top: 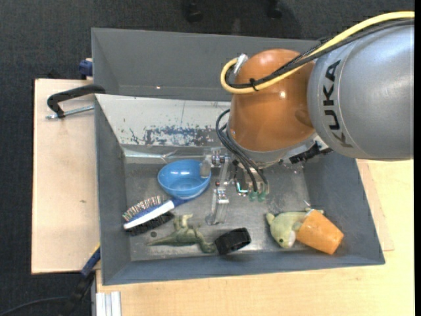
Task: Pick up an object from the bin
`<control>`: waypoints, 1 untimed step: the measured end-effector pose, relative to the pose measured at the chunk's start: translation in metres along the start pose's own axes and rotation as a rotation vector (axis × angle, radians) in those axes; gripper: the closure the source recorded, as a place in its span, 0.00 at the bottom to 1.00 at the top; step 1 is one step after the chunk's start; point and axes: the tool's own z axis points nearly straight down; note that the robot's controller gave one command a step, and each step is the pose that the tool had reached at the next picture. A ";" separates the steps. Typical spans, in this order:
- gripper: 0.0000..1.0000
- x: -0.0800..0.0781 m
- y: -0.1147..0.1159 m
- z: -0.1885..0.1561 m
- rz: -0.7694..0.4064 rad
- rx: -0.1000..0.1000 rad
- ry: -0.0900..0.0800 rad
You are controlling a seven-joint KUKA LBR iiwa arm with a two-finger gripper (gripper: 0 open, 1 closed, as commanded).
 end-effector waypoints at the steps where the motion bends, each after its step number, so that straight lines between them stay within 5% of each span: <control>1: 0.00 -0.039 0.035 0.126 -0.076 0.000 -0.002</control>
Offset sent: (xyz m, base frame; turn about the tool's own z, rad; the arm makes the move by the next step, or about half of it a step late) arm 0.0383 0.0330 -0.1226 -0.0740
